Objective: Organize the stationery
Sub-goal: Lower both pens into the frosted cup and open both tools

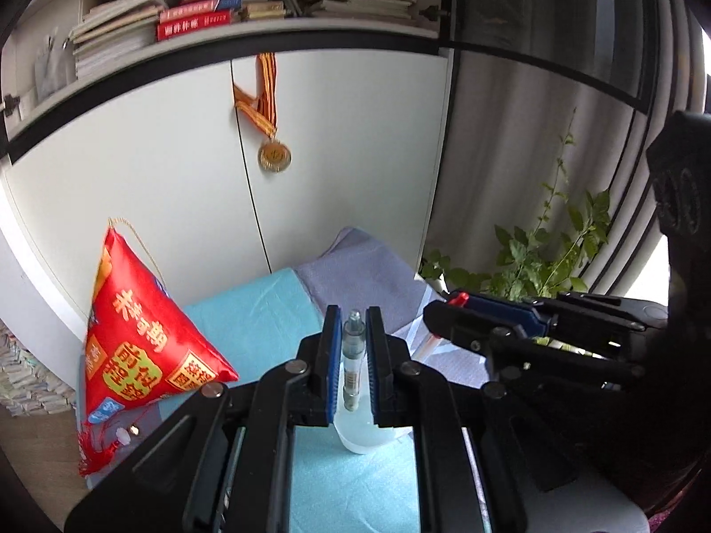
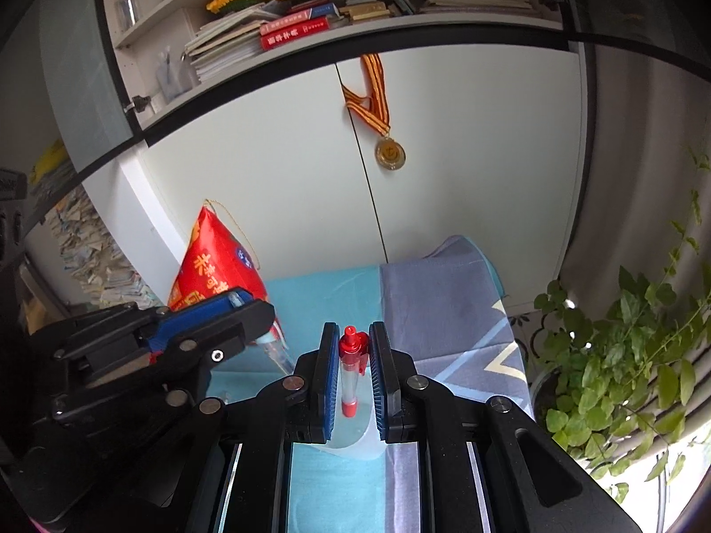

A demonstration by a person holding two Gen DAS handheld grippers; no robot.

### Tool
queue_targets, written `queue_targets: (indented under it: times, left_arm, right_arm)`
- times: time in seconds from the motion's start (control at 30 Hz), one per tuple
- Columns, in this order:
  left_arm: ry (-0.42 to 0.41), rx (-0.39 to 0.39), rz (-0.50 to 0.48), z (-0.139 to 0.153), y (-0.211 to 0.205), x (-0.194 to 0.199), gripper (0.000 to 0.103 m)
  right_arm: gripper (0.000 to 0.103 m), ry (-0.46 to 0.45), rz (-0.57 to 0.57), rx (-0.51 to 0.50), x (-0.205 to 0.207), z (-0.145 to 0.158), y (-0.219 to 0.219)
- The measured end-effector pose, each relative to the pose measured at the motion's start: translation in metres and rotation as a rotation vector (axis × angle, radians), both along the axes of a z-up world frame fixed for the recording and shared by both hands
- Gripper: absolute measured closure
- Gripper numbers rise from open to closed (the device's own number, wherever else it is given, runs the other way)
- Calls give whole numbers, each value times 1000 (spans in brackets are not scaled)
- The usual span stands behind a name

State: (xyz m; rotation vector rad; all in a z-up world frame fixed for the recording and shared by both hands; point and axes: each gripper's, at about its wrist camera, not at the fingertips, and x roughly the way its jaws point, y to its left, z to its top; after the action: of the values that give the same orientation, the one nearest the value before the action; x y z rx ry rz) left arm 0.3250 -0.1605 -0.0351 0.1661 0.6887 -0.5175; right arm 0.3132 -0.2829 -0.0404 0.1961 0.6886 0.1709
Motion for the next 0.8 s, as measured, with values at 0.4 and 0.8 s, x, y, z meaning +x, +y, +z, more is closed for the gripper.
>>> queue_targets:
  times: [0.4, 0.8]
  left_arm:
    - [81, 11, 12, -30, 5, 16, 94]
    - [122, 13, 11, -42, 3, 25, 94]
  right_arm:
    - [88, 69, 17, 5, 19, -27, 3]
    - [88, 122, 15, 8, 30, -42, 5]
